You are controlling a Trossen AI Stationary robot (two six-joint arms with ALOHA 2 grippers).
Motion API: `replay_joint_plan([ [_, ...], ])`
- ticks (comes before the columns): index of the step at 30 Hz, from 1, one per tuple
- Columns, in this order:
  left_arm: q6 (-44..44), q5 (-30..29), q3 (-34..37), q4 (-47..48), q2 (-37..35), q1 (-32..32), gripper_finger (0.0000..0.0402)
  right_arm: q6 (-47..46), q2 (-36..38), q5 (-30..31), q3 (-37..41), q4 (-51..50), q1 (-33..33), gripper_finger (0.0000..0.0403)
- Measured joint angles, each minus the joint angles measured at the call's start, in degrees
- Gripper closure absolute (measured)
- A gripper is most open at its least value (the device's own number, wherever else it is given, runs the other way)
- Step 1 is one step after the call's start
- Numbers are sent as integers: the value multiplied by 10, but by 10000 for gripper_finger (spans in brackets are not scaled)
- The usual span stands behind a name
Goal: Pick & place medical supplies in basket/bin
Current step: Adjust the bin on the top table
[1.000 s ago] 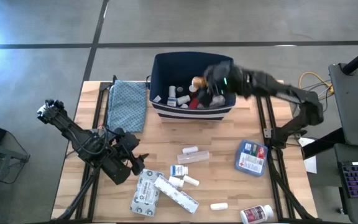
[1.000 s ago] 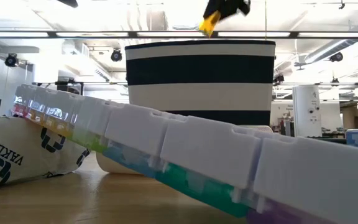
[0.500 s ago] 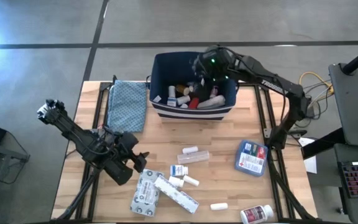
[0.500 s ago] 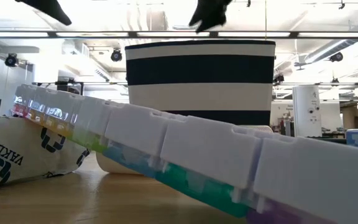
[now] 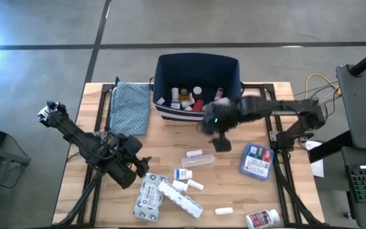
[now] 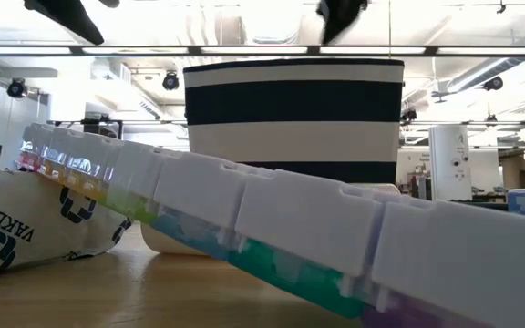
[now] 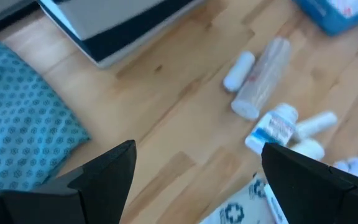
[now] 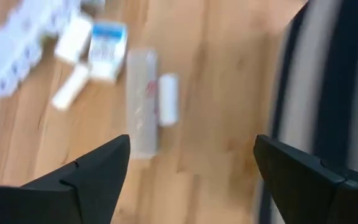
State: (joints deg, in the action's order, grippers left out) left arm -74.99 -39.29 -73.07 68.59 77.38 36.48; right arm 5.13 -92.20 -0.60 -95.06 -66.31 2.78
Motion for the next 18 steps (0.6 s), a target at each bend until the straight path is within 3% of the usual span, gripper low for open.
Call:
replay_joint_plan([
  [9, 39, 35, 2, 2, -6, -9, 78, -72, -8, -8, 204, 154, 89, 82],
  [18, 55, 64, 2, 20, -22, -9, 78, -95, -48, -8, 302, 303, 123, 67],
])
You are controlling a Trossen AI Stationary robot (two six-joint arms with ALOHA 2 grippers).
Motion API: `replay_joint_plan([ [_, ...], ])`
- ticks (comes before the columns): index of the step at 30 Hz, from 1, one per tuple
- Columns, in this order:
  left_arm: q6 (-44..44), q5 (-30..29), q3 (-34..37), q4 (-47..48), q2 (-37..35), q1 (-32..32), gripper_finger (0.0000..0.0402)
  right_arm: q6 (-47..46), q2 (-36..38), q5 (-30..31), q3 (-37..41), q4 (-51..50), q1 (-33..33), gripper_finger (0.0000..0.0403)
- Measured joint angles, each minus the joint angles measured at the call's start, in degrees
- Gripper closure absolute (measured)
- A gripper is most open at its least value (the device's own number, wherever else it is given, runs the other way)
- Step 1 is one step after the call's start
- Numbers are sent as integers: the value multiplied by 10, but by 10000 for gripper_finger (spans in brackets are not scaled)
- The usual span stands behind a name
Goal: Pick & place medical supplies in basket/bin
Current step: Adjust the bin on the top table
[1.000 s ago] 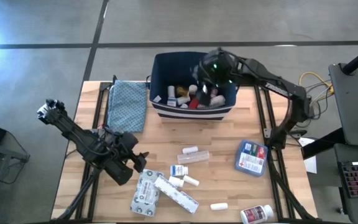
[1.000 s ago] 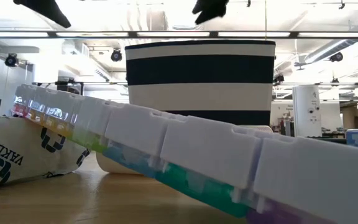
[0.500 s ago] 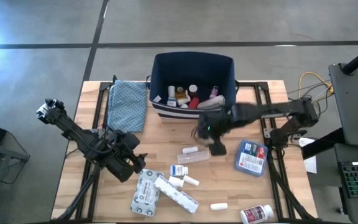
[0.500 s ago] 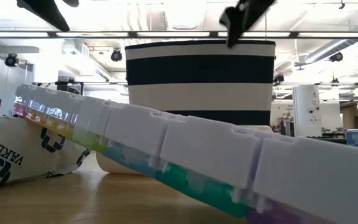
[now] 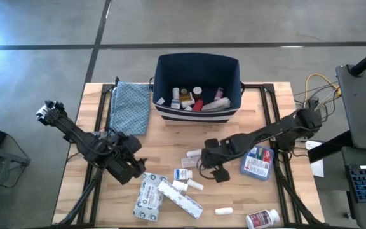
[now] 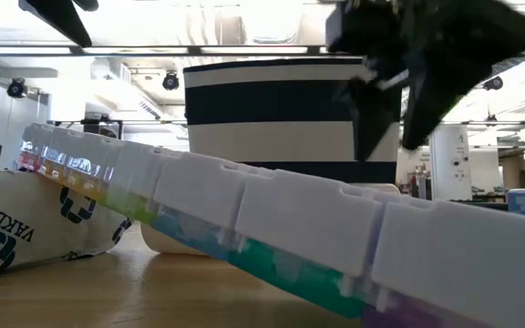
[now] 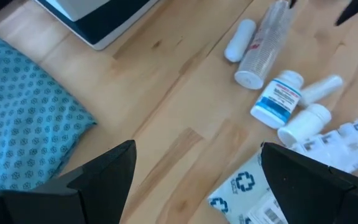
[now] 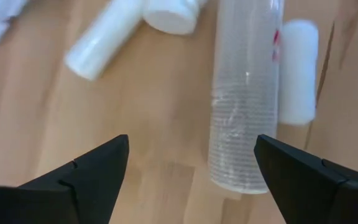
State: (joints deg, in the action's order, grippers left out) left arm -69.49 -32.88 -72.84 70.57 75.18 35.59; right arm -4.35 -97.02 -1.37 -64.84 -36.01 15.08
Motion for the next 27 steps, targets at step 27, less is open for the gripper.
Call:
replay_joint_plan([
  [27, -91, 12, -3, -4, -19, -13, 78, 29, -52, 41, 76, 144, -19, 41],
])
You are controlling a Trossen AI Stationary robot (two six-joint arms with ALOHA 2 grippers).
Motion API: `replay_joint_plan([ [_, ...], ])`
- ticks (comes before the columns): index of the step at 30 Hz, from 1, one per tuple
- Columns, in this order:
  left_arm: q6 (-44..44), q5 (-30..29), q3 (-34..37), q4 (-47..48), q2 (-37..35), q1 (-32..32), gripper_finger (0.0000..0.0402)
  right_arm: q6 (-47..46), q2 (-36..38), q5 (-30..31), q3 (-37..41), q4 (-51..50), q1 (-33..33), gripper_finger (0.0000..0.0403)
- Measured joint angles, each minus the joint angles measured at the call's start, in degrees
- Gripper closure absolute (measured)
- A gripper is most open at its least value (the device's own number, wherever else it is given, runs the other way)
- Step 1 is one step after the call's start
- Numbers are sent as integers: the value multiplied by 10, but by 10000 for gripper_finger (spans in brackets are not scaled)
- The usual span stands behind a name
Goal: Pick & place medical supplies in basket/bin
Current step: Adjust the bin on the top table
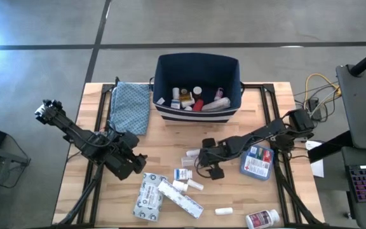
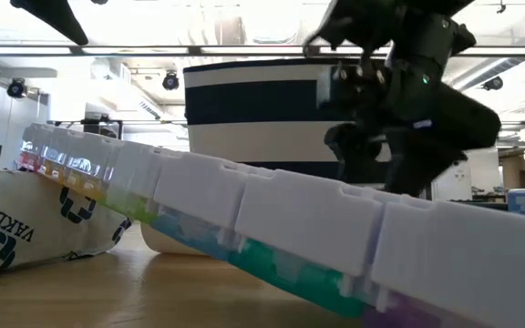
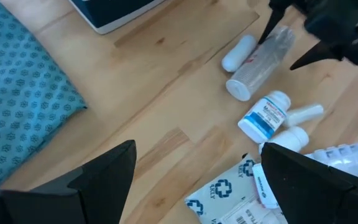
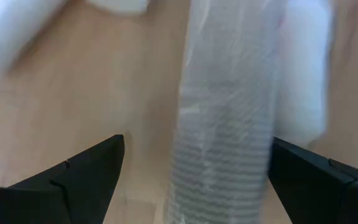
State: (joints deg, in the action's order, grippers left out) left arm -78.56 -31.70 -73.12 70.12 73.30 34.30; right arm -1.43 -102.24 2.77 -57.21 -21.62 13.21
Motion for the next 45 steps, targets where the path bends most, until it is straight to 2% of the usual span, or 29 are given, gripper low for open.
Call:
replay_joint_plan([
  [11, 4, -1, 1, -7, 0, 0, 78, -77, -30, -19, -17, -14, -2, 44],
  [17, 4, -1, 1, -7, 0, 0, 78, -96, -20, -12, -47, -20, -4, 74],
  [27, 2, -17, 0, -11, 0, 0, 78, -61, -20, -9, -146, -83, -17, 182],
  [32, 2, -17, 0, -10, 0, 0, 78, -5, -20, 48, -205, -132, -27, 252],
  [38, 2, -17, 0, -10, 0, 0, 78, 61, -12, 98, -297, -142, -52, 332],
  [45, 2, -18, 0, -10, 0, 0, 78, 94, -1, 130, -415, -152, -87, 380],
])
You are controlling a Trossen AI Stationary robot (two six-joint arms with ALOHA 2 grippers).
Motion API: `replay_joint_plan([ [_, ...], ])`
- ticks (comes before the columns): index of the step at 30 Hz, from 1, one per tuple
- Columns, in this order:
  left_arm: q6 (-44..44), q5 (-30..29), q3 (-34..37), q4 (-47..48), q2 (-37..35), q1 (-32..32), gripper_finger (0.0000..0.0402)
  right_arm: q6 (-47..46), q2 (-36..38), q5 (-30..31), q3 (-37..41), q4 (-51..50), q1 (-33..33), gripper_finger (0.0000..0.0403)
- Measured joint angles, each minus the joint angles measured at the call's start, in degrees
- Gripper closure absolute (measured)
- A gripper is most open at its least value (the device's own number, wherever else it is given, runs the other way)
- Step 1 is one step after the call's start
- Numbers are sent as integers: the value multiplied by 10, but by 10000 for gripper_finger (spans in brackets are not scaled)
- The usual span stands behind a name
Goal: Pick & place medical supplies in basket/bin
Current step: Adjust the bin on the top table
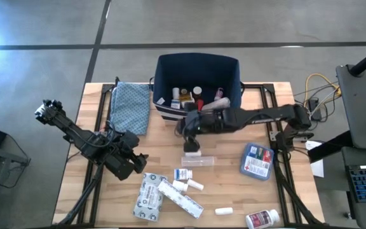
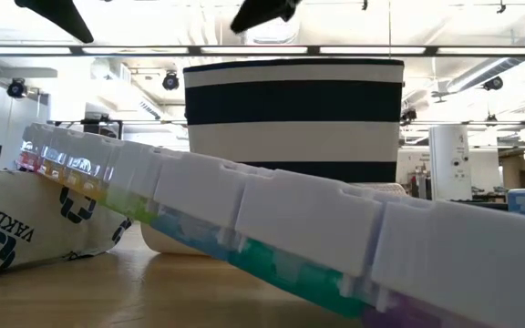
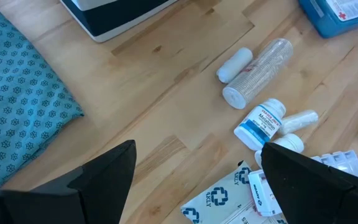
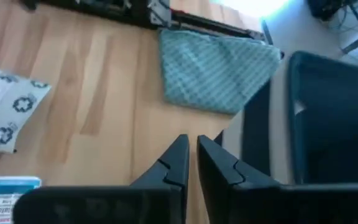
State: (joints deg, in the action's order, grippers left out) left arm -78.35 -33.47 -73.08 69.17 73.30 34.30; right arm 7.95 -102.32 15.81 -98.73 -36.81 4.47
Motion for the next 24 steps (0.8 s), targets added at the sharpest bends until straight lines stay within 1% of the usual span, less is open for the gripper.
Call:
replay_joint_plan([
  [3, 1, 0, 0, 0, 0, 0, 78, -5, -3, -49, -20, -55, -21, 382],
  [5, 3, -2, 0, 0, 0, 0, 78, -25, -11, -74, -18, -120, -32, 376],
  [7, 3, -10, 0, 0, 0, 0, 78, -40, -23, -91, -2, -178, -40, 361],
  [8, 3, -12, 0, 0, 0, 0, 78, -35, -26, -81, 9, -189, -40, 352],
  [10, 3, -13, 1, 0, 0, 0, 78, -42, -21, -96, 36, -194, -38, 328],
  [13, 4, -13, 2, 0, 0, 0, 78, -41, -18, -94, 74, -195, -20, 284],
  [18, 4, -13, 7, 0, 0, 0, 78, -41, -24, -109, 102, -189, 23, 203],
  [19, 4, -13, 7, 0, 0, 0, 78, -38, -30, -104, 105, -181, 30, 190],
  [21, 3, -13, 7, 0, 0, 0, 78, -37, -33, -76, 106, -159, 40, 166],
  [24, 3, -12, 7, 0, 0, 0, 78, -38, -9, -44, 87, -148, 46, 142],
])
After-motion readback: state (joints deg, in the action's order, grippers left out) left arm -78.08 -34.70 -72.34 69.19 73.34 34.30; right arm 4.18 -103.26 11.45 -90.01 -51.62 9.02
